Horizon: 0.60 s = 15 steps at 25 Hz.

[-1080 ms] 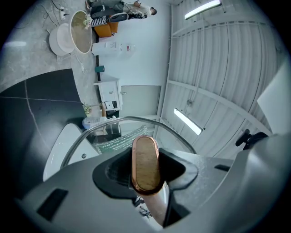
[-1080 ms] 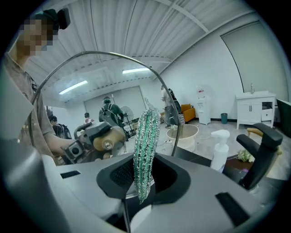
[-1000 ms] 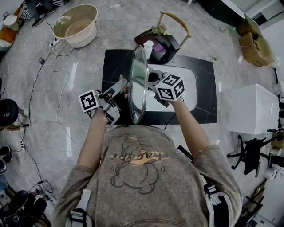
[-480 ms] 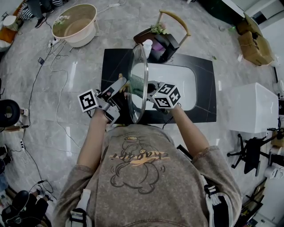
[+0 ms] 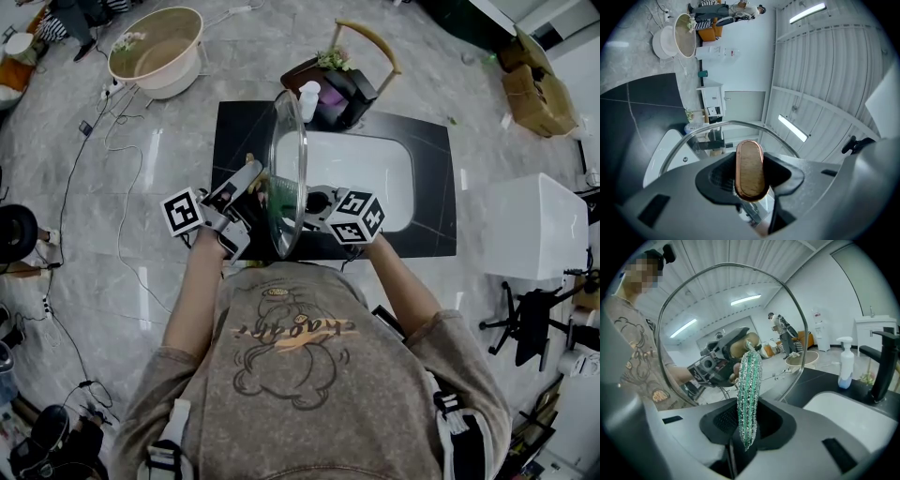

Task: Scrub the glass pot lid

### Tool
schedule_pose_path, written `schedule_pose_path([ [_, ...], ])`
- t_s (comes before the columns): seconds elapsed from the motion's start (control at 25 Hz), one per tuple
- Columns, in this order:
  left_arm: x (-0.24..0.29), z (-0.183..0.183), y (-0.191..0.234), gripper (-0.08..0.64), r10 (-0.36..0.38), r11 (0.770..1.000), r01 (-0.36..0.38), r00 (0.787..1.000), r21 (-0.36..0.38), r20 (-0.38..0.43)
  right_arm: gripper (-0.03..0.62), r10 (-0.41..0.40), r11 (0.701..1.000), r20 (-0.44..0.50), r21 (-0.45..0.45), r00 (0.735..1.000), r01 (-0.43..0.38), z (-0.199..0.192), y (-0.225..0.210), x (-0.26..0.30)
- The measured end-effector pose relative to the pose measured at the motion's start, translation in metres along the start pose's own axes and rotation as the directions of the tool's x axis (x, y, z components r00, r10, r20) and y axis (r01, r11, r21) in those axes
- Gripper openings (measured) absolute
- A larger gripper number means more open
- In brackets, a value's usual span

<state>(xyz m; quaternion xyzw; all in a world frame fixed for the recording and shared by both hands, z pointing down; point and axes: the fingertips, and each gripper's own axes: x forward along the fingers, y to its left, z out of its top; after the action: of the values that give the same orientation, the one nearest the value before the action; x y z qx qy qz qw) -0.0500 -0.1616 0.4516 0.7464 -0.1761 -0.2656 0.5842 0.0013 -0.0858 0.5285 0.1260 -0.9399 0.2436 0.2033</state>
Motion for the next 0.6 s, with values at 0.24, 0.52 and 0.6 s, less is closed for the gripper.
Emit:
schedule_pose_path([
  [0.24, -0.003, 0.004, 0.002, 0.172, 0.011, 1.0, -0.011, 1.0, -0.001, 0.009, 0.094, 0.065, 0.997, -0.012, -0.046, 0.998, -0.066, 0.007, 0.026, -0.007],
  [0.52, -0.003, 0.004, 0.001, 0.172, 0.014, 1.0, -0.014, 1.0, 0.002, 0.018, 0.095, 0.105, 0.991, 0.039, -0.088, 0.994, -0.101, 0.029, 0.048, -0.03],
  [0.6, -0.004, 0.003, 0.002, 0.172, 0.019, 1.0, -0.019, 1.0, 0.002, 0.02, 0.094, 0.104, 0.99, 0.063, -0.103, 0.993, -0.097, 0.038, 0.053, -0.035],
])
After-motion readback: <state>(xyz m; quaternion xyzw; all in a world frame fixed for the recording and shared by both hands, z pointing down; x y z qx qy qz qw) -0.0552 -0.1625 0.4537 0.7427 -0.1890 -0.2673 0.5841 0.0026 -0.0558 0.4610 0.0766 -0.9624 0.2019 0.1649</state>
